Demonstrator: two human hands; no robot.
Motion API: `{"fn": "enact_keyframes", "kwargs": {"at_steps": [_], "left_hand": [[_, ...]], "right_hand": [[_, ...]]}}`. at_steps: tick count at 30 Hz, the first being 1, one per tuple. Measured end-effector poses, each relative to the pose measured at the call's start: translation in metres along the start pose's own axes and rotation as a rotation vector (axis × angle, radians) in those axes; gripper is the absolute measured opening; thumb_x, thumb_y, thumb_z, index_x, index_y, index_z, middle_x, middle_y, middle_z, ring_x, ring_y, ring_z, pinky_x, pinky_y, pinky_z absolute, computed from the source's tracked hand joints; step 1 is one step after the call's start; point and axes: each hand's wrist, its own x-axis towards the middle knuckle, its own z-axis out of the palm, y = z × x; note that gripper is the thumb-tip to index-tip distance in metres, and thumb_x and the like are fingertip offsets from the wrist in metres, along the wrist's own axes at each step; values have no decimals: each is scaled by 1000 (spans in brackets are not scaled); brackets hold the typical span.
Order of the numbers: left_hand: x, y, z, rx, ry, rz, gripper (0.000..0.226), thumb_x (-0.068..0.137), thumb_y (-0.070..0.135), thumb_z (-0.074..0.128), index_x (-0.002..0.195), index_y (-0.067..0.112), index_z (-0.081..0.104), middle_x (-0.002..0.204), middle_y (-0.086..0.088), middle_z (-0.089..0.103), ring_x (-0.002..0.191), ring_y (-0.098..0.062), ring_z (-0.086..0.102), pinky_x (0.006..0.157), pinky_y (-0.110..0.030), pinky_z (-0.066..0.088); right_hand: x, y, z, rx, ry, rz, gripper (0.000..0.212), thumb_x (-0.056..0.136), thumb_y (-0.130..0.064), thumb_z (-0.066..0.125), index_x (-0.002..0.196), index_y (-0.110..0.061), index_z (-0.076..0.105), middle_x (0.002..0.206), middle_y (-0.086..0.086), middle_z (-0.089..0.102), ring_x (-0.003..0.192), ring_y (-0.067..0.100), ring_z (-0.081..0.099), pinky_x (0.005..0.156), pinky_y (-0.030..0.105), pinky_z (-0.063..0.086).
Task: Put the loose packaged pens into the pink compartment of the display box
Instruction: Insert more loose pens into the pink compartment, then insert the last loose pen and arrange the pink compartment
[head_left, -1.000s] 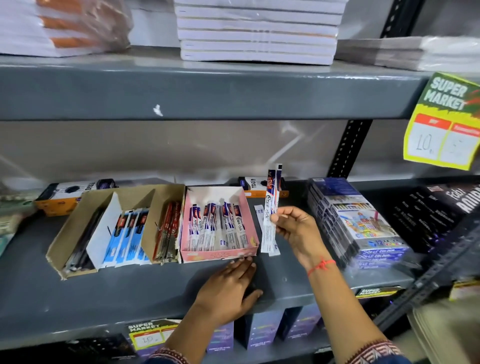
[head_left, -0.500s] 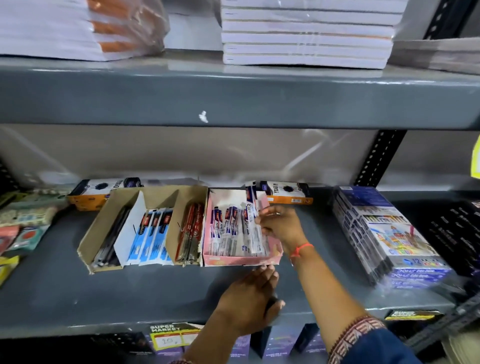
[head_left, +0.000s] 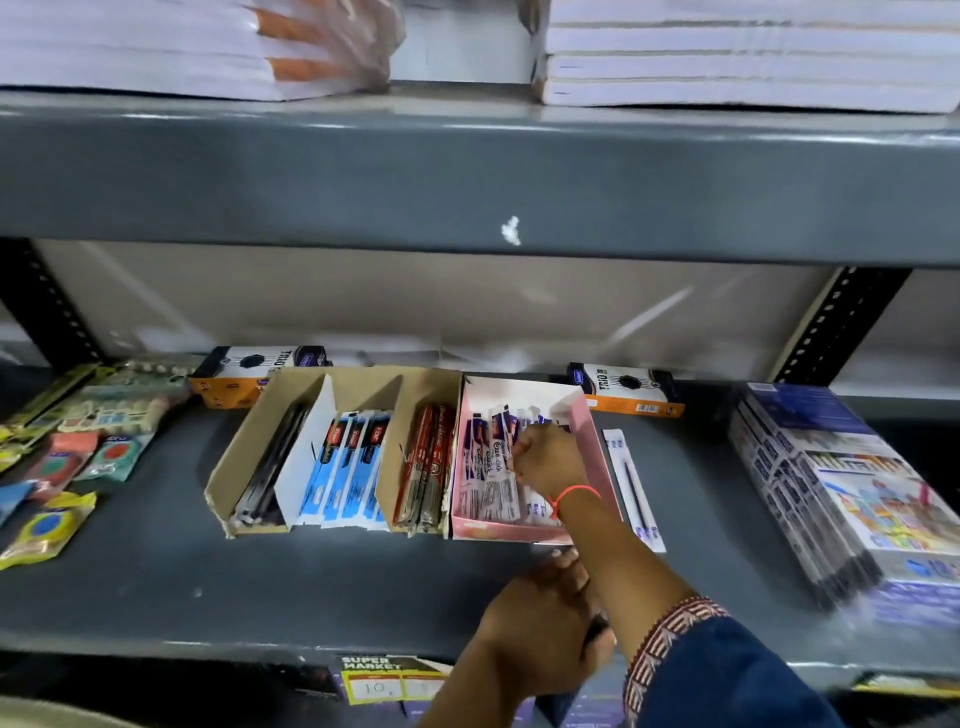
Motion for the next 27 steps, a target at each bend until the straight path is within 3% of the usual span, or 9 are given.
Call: {"fn": "enact_keyframes", "kwargs": {"at_steps": [3,5,8,10,13,16,18,21,27], "left_hand": [[0,3,-7,18,9,-37,39,54,50,75,82,22,73,85,10,74,80,-9,67,57,-15,48],[-1,3,-4,3,45,-21,35,61,45,72,84,20,72,87,6,74,83,-12,68,57,-16,50],[1,2,0,72,62,-12,38,73,47,53,91,19,72,97,6,73,92,-10,66,71,-16,50],[1,2,2,100,61,-28,44,72,51,63,100,18,71,105,5,72,96,-9,65,76,-17,50],[1,2,2,28,68,-69,52,78,45,65,115,8,63,117,-8,67,107,-19,62,84,-25,50],[0,1,3,-32,61,-78,51,87,38,55,124,3,55,130,-15,56,118,-28,54,94,-37,45],[1,2,3,-6,65,-70,52,89,38,52,127,3,52,135,-14,52,123,-26,49,102,-35,37],[0,1,5,-47,43,-81,57,96,40,37,141,6,31,150,-12,28,138,-23,23,113,-29,10],[0,-2,10,-47,37,-86,57,96,41,35,142,8,29,151,-11,26,139,-21,19,113,-29,7]], "right_hand": [[-1,-3,2,-39,7,-46,25,88,0,45,93,5,69,99,19,73,87,25,68,79,24,52],[-4,-3,-1,-99,43,-79,29,89,-2,42,97,3,69,102,18,72,95,29,68,80,26,53],[-9,5,-16,-83,195,-75,30,86,-3,42,96,-1,70,101,19,73,93,34,67,73,27,52],[-13,16,-34,-33,363,-14,27,86,-5,43,94,-1,68,99,23,71,90,39,65,64,27,41],[-23,46,-61,57,541,133,24,85,-2,43,100,2,61,108,26,63,97,40,60,70,32,40],[-34,76,-66,-138,314,214,30,85,-8,51,112,3,58,122,24,58,113,36,54,89,33,43],[-40,85,-62,-211,230,228,33,83,-13,57,113,3,58,120,26,60,115,37,54,94,37,44],[-44,85,-59,-174,259,233,28,84,-7,56,110,3,58,117,27,61,109,40,59,89,39,48],[-37,88,-65,-2,232,338,21,81,2,54,98,5,65,104,25,68,97,38,64,70,29,45]]}}
